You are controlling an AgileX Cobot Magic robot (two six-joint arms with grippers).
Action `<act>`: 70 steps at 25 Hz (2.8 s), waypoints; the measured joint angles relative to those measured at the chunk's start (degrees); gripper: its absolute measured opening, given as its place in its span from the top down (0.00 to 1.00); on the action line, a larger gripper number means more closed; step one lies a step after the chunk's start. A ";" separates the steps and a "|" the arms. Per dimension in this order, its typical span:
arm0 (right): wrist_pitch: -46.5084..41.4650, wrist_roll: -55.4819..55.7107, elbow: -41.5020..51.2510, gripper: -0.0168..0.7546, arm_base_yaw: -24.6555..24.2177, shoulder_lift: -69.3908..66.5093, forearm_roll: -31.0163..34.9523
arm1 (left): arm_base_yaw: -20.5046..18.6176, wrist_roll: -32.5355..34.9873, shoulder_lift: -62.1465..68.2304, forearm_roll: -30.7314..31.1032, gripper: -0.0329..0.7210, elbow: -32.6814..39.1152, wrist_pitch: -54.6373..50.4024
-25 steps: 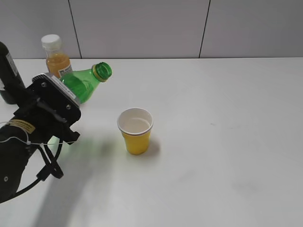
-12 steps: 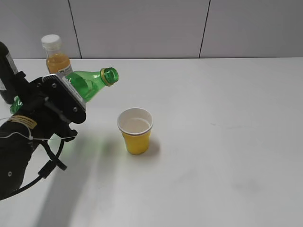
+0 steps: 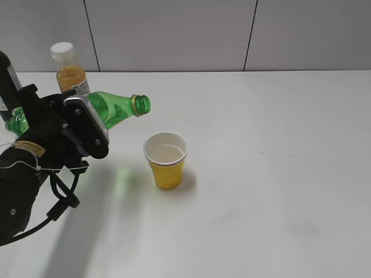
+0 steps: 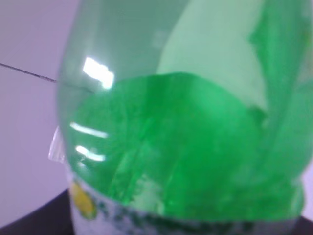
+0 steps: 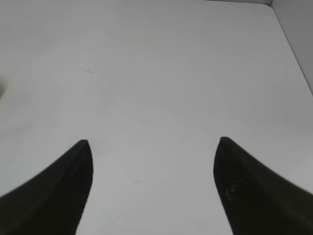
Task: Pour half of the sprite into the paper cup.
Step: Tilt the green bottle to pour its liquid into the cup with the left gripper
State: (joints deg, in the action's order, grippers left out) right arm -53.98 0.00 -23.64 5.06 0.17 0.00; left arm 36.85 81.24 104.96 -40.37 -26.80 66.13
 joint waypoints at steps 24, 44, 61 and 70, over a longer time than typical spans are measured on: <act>0.00 0.00 0.00 0.22 0.00 0.00 0.00 | 0.00 9.93 4.10 -2.56 0.35 -4.42 0.20; 0.00 0.00 0.00 0.22 0.00 0.00 0.00 | 0.00 19.26 4.10 -1.87 0.35 -4.42 0.20; 0.00 0.00 0.00 0.22 0.00 0.00 0.00 | 0.00 20.05 4.10 -1.86 0.35 -4.46 0.37; 0.00 0.00 0.00 0.22 0.00 0.00 0.00 | 0.00 17.06 4.10 -2.22 0.35 -4.48 0.43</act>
State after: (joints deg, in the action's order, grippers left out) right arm -53.98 0.00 -23.64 5.06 0.17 0.00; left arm 36.85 98.30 109.06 -42.59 -31.28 66.56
